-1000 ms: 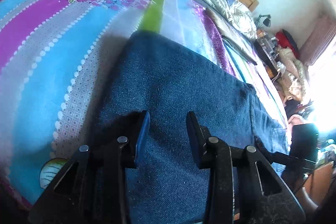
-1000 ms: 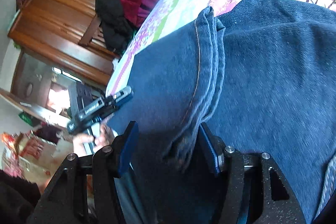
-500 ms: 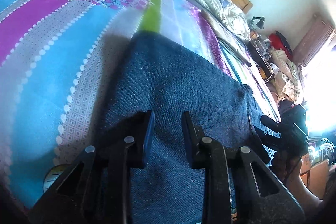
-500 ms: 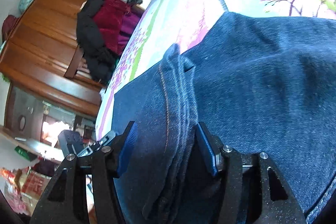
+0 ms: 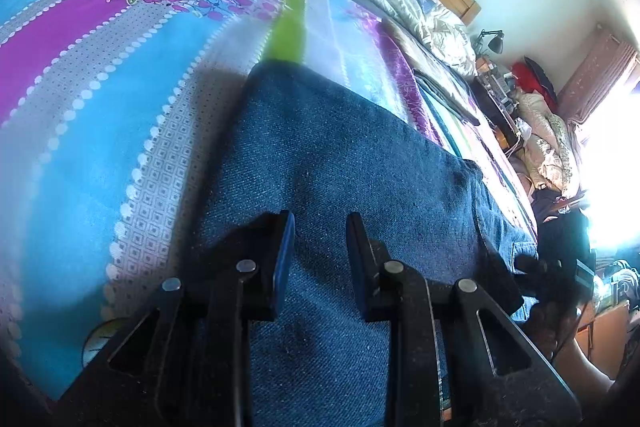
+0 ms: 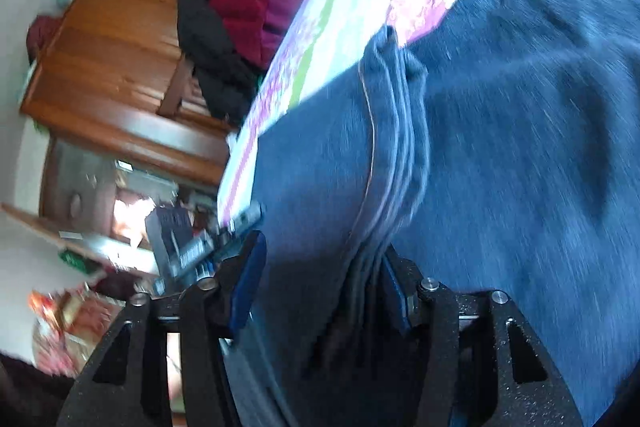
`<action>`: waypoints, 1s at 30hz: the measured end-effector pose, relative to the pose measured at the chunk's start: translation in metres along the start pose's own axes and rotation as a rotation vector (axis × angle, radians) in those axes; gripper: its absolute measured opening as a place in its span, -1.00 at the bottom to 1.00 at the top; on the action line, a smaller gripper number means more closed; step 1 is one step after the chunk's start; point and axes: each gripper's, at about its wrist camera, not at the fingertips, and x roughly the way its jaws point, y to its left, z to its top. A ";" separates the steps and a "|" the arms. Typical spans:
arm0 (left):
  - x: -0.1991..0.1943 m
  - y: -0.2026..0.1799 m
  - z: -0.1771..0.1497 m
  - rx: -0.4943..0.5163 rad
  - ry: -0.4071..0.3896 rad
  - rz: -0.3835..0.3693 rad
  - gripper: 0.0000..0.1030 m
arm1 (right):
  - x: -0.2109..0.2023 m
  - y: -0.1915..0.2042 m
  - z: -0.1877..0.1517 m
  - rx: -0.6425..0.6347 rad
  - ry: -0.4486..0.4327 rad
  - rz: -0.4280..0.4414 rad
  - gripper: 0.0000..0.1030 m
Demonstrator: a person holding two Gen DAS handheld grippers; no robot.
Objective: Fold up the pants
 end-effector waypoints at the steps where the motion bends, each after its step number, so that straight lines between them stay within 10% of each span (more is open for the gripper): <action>1: 0.000 0.001 0.000 0.000 0.000 0.001 -0.47 | 0.003 -0.001 0.002 0.003 -0.004 -0.010 -0.08; 4: 0.000 0.000 0.001 0.001 0.001 0.006 -0.47 | 0.009 0.002 -0.001 -0.027 0.002 -0.111 -0.73; 10: 0.000 -0.023 0.000 0.078 0.033 0.050 -0.29 | -0.032 0.039 -0.031 -0.126 -0.104 -0.104 -0.77; 13: 0.005 -0.038 -0.007 0.117 0.040 0.026 -0.08 | -0.023 -0.007 -0.039 0.009 -0.016 -0.191 -0.91; 21: -0.005 -0.035 -0.005 0.084 0.019 0.059 0.00 | -0.037 -0.015 -0.036 0.068 -0.062 -0.106 -0.66; 25: -0.010 -0.024 -0.006 0.074 0.005 0.074 0.00 | -0.032 0.004 -0.049 -0.011 -0.062 -0.079 -0.06; 27: -0.010 -0.021 -0.007 0.055 0.000 0.066 0.00 | -0.023 0.011 -0.048 -0.069 -0.053 -0.124 -0.08; 29: -0.008 -0.023 -0.007 0.059 0.002 0.076 0.00 | -0.015 0.017 -0.040 -0.103 -0.013 -0.213 -0.76; 30: -0.007 -0.025 -0.007 0.065 0.006 0.088 0.00 | -0.020 0.019 -0.037 -0.099 -0.021 -0.210 -0.75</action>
